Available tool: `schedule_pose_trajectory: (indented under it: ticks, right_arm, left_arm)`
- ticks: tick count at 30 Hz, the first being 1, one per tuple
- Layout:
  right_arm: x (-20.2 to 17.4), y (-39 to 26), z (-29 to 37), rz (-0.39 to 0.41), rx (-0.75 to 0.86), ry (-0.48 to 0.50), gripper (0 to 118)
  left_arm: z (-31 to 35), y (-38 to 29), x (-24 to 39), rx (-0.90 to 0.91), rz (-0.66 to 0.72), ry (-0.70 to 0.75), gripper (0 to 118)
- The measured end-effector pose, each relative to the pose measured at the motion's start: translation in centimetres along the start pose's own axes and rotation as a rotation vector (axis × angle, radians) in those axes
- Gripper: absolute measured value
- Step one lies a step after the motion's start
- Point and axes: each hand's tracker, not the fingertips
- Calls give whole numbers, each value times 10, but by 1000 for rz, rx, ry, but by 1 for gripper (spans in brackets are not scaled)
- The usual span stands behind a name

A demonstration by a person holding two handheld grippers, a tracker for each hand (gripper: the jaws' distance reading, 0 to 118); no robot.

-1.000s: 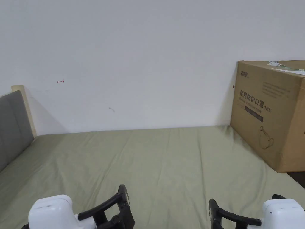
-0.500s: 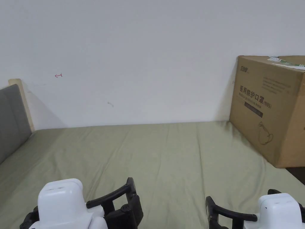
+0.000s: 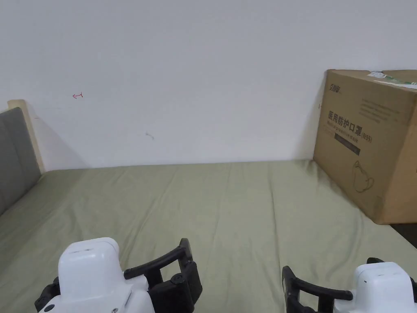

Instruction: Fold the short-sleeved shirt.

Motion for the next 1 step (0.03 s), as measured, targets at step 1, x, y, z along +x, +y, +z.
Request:
schedule_pose_trajectory:
  ticks: [1]
  right_arm:
    - [0,0,0,-2,-4,2,118]
  left_arm:
    - [0,0,-1,-1,3,2,118]
